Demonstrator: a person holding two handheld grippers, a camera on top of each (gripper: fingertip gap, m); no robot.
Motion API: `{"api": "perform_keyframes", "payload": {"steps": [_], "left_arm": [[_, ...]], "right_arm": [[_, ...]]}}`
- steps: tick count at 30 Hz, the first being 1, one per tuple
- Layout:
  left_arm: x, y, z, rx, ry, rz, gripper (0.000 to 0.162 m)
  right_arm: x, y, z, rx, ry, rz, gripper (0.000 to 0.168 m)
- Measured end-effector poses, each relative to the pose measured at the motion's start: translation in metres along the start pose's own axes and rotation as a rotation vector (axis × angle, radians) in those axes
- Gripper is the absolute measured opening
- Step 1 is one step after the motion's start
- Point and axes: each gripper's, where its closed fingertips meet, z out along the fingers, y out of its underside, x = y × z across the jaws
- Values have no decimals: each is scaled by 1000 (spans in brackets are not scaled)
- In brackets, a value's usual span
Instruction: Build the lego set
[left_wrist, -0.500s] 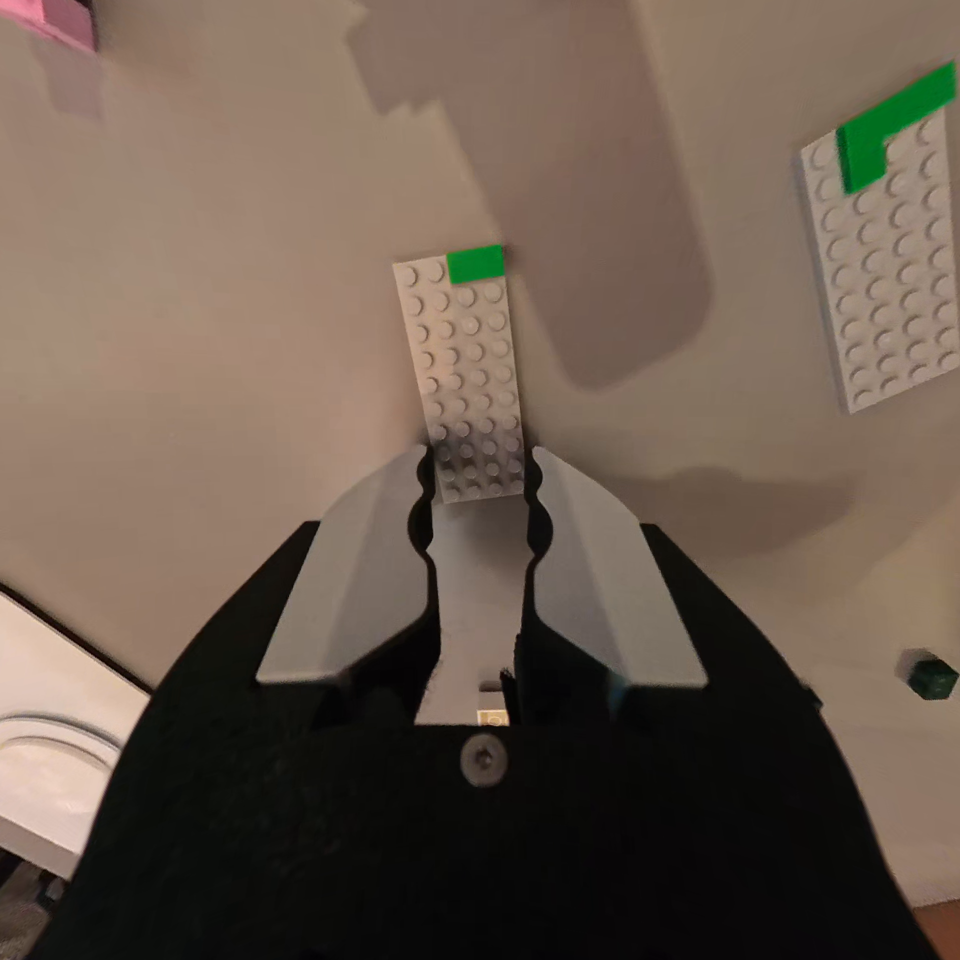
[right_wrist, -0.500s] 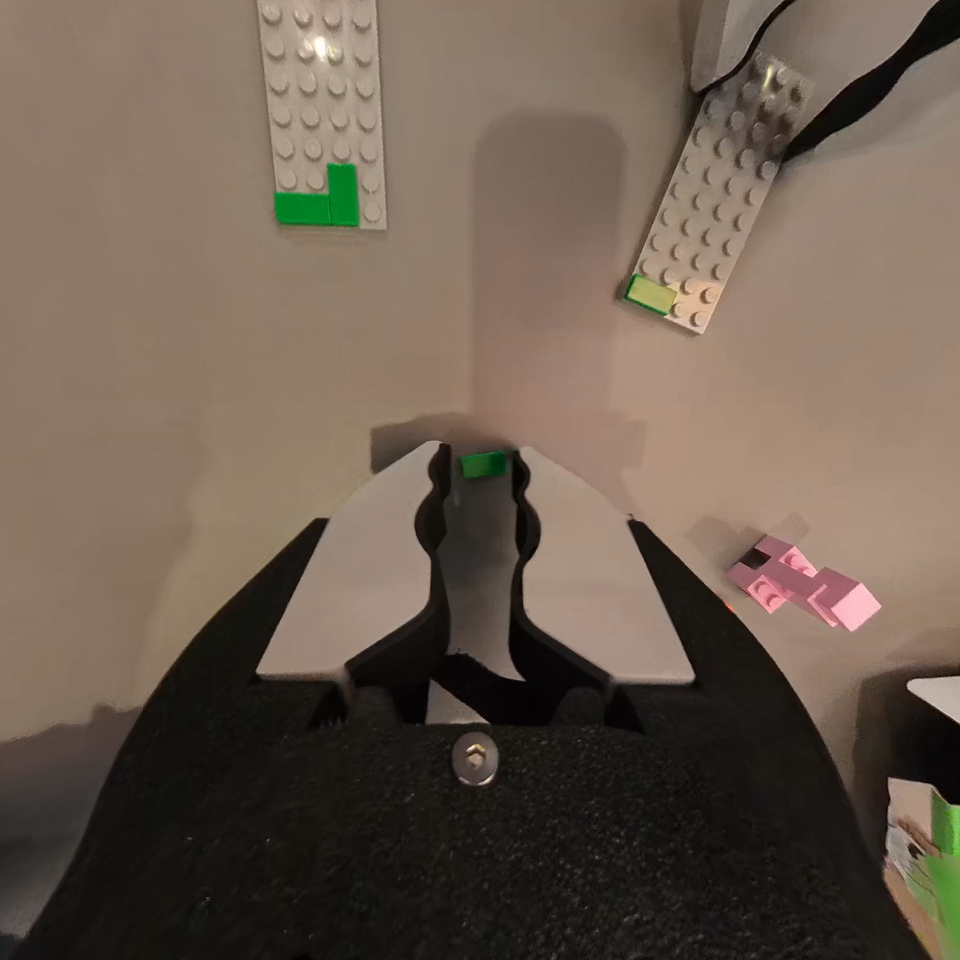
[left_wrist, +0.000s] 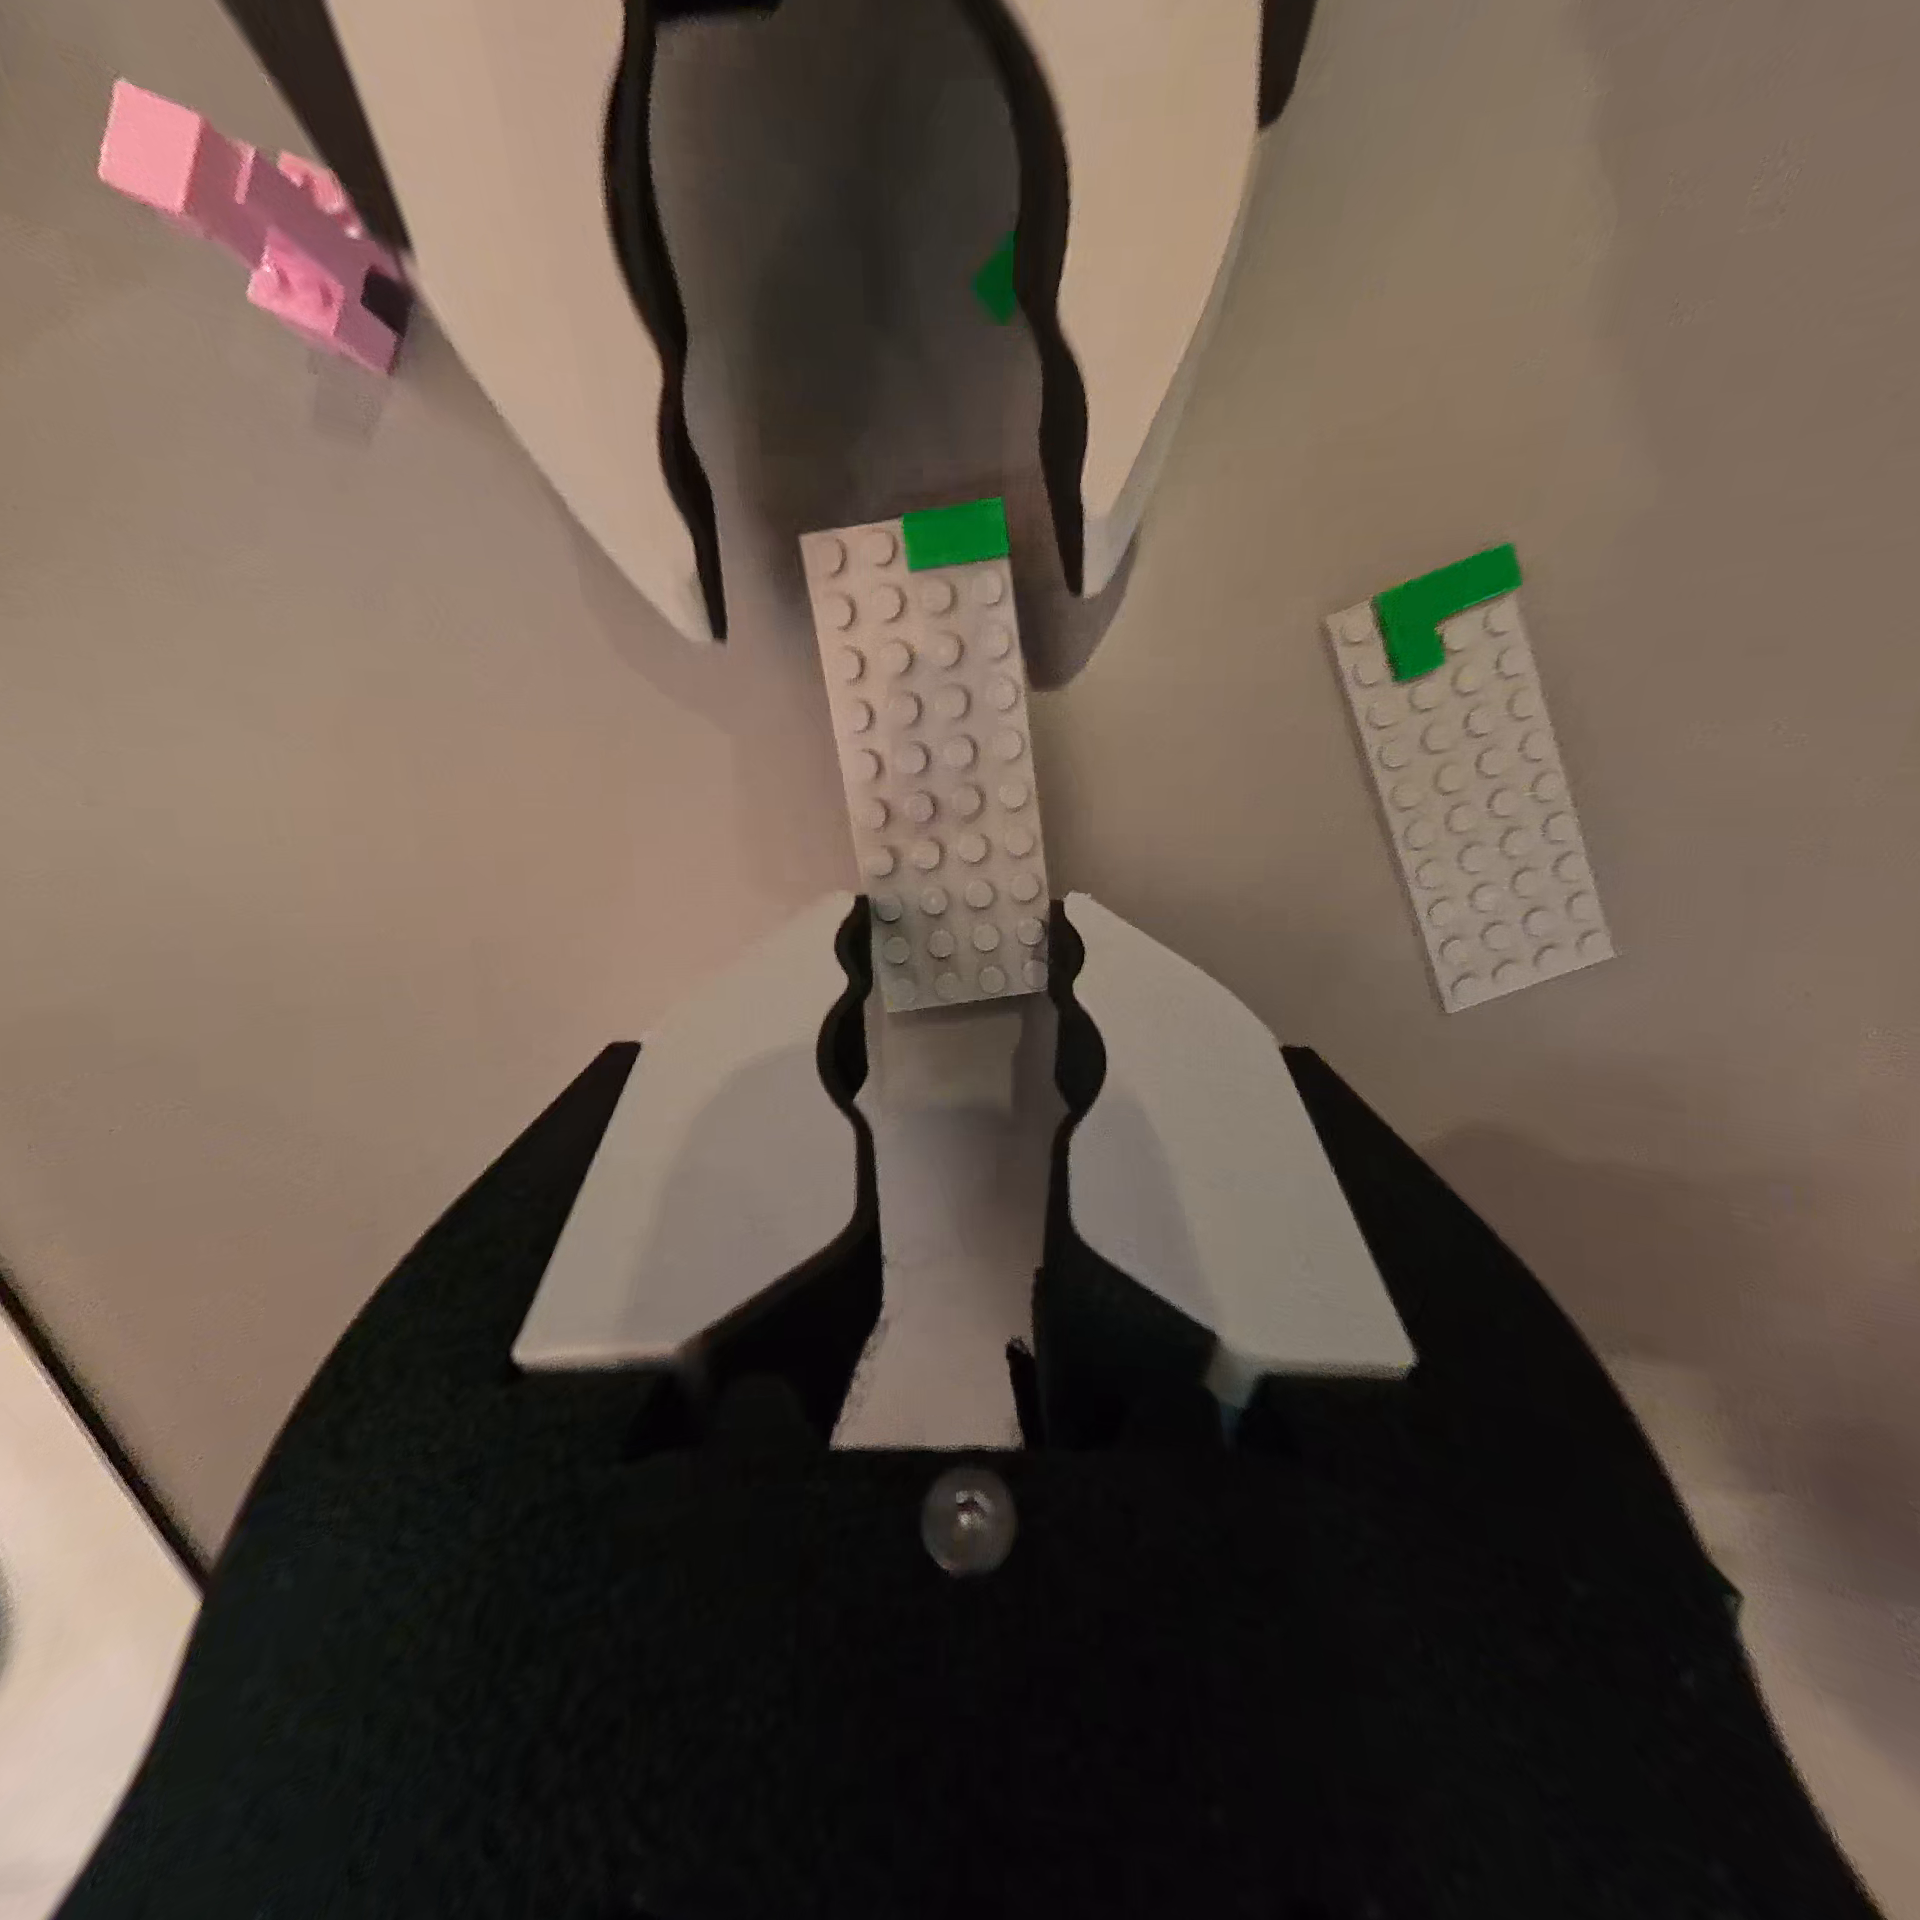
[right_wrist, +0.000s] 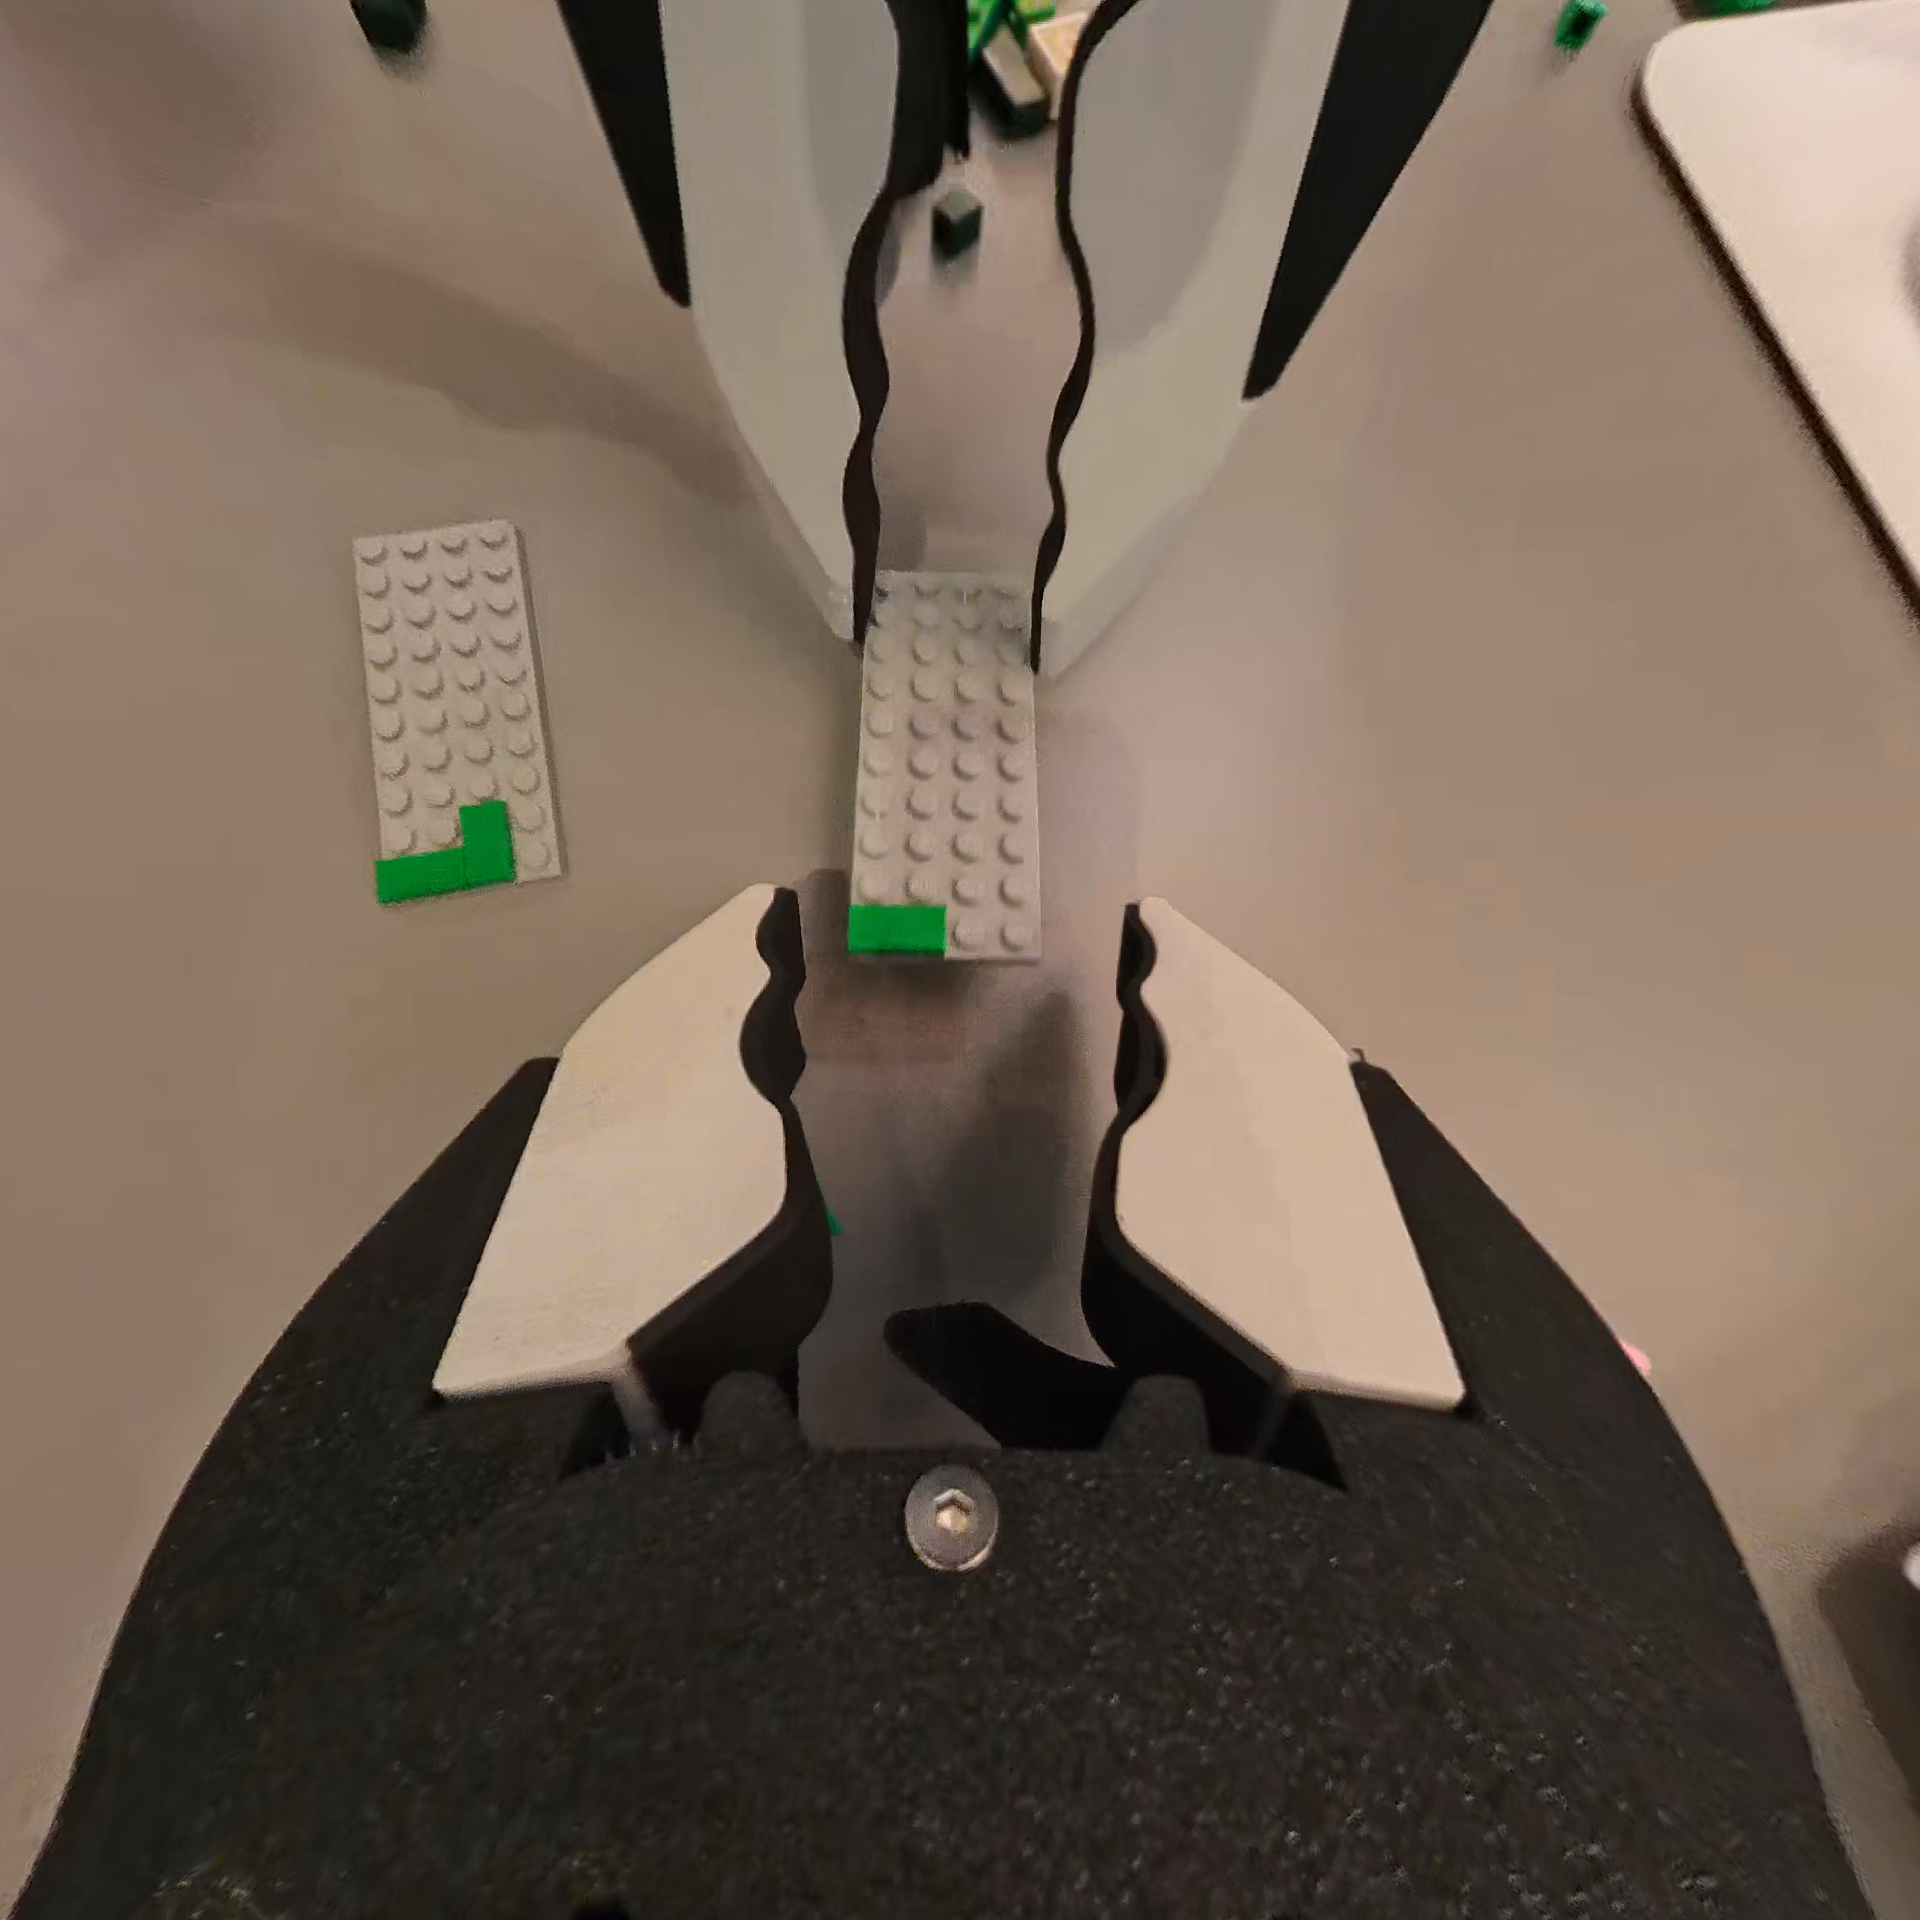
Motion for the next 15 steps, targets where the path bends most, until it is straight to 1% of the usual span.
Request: {"api": "perform_keyframes", "payload": {"steps": [3, 5, 8, 10, 12, 13, 14, 15], "left_arm": [[3, -6, -2, 8, -6, 11, 32], [3, -7, -4, 12, -15, 8, 32], [5, -8, -3, 37, -8, -13, 32], [3, -8, -3, 56, -28, -63, 35], [-4, -4, -8, 89, -87, -170, 49], [-4, -6, -13, 153, -98, -229, 56], [-4, -13, -21, 254, -118, -264, 64], [-6, -18, -31, 348, -176, -278, 71]], "right_arm": [[-4, -4, 7, -4, -34, 0, 51], [-8, -4, 9, -7, -49, -12, 37], [-9, -3, 10, -2, -48, -24, 37], [-9, -3, 8, 22, -32, -26, 37], [-7, -2, 3, 50, -5, -26, 37], [-5, -3, -1, 71, 14, -29, 37], [-4, -3, -6, 92, 32, -30, 37], [-2, -5, -13, 117, 47, -27, 37]]}}
